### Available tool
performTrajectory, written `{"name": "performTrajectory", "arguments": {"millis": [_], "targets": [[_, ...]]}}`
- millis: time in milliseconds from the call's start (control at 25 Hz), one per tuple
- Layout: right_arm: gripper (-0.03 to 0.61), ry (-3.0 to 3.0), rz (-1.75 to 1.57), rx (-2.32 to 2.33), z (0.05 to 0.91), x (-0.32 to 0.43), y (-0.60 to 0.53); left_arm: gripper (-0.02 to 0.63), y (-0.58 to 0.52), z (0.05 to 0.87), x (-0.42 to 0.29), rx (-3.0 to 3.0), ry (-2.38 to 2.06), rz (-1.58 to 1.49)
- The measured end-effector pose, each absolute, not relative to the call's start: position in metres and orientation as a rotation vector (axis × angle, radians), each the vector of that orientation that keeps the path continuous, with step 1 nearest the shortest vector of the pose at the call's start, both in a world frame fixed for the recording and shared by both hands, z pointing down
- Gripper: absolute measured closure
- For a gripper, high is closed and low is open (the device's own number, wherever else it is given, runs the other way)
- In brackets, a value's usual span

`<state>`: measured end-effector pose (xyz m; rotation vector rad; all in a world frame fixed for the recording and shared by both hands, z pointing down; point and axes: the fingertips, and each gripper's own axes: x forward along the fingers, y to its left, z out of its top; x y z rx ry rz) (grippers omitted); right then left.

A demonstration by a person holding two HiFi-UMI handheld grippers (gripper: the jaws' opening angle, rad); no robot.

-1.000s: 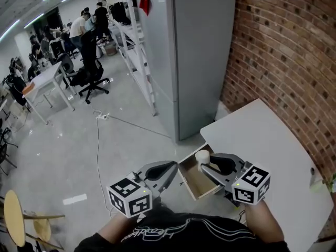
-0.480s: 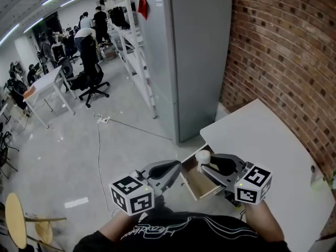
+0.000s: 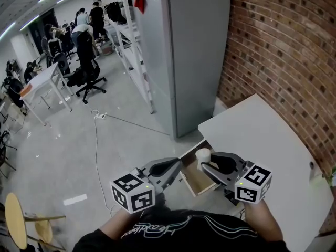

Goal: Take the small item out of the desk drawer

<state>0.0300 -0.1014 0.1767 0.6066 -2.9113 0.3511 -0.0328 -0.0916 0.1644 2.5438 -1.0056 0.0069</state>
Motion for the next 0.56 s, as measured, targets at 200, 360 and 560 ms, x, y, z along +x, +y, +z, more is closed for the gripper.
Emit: {"name": "performTrajectory", "arguments": {"millis": [200, 360, 560], "targets": [[0.445, -2.903, 0.374, 0.619, 0.183, 0.032, -0.105, 0.592, -0.095, 0.173, -0.029, 2.533, -0.990, 0.023], [0.445, -2.899, 0.382, 0.629, 0.186, 0.033, -0.109, 0.592, -0.100, 0.175, -0.029, 2.526, -0.991, 0.019], [0.445, -2.890, 0.392, 0.629, 0.193, 0.033, -0.109, 0.592, -0.102, 0.181, -0.031, 2.518, -0.992, 0.021]]}}
